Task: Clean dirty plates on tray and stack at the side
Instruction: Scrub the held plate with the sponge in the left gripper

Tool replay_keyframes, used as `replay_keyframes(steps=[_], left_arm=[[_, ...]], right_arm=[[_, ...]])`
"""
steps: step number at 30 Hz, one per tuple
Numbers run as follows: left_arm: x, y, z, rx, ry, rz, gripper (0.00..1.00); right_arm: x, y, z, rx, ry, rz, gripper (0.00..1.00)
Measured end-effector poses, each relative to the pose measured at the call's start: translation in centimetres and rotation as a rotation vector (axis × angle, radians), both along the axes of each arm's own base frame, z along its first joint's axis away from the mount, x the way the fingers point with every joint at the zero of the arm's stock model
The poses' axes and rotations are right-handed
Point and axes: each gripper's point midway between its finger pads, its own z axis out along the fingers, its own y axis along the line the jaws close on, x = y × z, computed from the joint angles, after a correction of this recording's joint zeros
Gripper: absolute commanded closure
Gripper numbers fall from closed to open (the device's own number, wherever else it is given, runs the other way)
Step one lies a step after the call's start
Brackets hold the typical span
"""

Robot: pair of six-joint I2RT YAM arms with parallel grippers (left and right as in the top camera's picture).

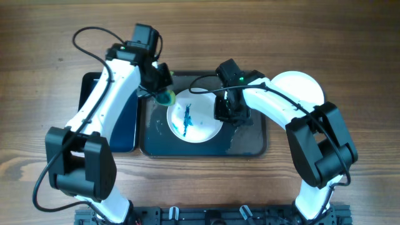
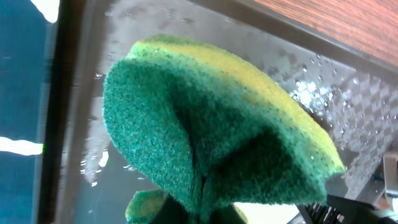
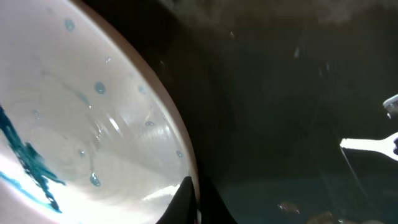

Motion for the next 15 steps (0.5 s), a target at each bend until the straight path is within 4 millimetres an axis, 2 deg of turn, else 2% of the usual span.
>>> replay_keyframes(steps=[4,8,10,15], left_arm=[[-1.5,-2.6,-2.5,0.003,0.004,-0.077,0.96],[-4.1,-4.7,-6.3,0.012,0.024,-0.159,0.96],[-5.3,-4.9,-7.9,0.017,0.037,-0.177,0.96],[-5.8,-3.4,-9.6,0.083,0.029,-0.163,0.96]], right_arm=[[0.4,0.5,0.1,0.023,-0.015,0.001,0.95],[0.6,0.7,0.2,0.043,-0.023,0.012,0.96],[0.8,1.0,0.3,0.060,-0.031,0.030,0.96],[0.9,1.2,0.4,0.076,-0.039,0.042,0.96]])
